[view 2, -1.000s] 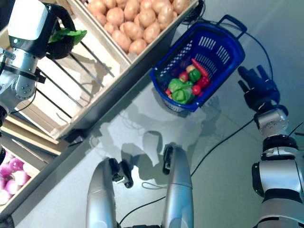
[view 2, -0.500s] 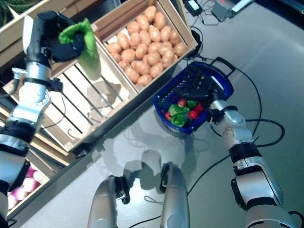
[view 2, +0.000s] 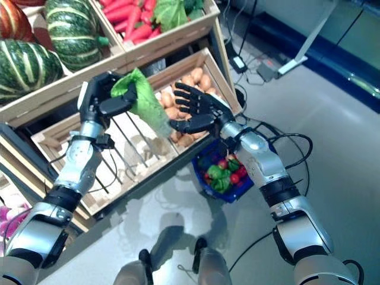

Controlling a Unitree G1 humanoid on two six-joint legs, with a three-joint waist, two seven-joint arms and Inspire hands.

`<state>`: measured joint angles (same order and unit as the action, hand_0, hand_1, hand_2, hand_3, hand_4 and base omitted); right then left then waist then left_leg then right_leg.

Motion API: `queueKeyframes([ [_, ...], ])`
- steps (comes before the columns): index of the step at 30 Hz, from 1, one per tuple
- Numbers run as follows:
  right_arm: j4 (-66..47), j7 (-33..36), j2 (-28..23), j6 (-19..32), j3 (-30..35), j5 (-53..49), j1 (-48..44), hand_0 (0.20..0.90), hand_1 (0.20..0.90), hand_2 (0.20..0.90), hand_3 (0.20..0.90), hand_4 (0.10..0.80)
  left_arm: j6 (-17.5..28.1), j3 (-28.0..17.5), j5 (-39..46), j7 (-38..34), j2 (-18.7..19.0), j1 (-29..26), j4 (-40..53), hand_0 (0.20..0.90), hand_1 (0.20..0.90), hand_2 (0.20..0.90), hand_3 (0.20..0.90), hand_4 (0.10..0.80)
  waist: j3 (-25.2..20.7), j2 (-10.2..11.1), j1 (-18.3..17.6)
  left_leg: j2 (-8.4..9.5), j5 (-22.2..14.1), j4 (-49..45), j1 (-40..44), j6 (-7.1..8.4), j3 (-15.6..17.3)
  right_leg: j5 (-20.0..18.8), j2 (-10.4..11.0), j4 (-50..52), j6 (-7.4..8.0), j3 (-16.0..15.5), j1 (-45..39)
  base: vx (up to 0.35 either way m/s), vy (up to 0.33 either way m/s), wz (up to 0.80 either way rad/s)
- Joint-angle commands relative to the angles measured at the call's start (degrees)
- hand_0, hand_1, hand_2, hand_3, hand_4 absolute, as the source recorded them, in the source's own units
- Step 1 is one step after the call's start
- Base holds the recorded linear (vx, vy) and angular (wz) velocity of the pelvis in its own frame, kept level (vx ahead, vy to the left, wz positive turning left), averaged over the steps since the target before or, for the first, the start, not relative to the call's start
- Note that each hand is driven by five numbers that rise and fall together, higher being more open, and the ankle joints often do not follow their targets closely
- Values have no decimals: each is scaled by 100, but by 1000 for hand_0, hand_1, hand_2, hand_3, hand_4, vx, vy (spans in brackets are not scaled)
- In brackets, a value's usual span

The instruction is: Put vegetables into the basket

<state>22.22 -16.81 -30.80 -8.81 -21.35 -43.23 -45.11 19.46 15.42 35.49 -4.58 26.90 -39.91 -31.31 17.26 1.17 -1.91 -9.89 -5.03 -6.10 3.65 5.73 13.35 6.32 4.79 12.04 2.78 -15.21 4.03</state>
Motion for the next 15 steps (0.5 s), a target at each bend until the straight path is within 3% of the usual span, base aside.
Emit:
queueKeyframes([
  [1, 119, -105, 274, 84, -235, -493, 121, 900, 900, 900, 900, 800, 326, -7, 127, 179, -92, 353, 500, 300, 300, 300, 300, 400, -1521, 96, 131, 482, -99, 155, -19, -456, 31, -90, 97, -986, -20, 180, -835, 21, 6, 6],
  [8, 473, -410, 138, -331, -456, -490, -27, 900, 900, 900, 900, 800, 191, 285, 186, 497, -255, 401, 530, 300, 300, 300, 300, 400, -1672, 144, 198, 581, 206, 1005, 400, -451, -68, -375, -23, -1581, 11, 90, -1179, 17, 24, 12],
  [15, 945, -595, 194, -459, -638, -347, -55, 900, 900, 900, 900, 800, 108, 475, 285, 528, -445, 466, 655, 300, 300, 300, 300, 400, -1727, 167, 257, 624, 191, 1109, 494, -493, -131, -404, -80, -1704, -26, 114, -1273, 18, 29, 7],
])
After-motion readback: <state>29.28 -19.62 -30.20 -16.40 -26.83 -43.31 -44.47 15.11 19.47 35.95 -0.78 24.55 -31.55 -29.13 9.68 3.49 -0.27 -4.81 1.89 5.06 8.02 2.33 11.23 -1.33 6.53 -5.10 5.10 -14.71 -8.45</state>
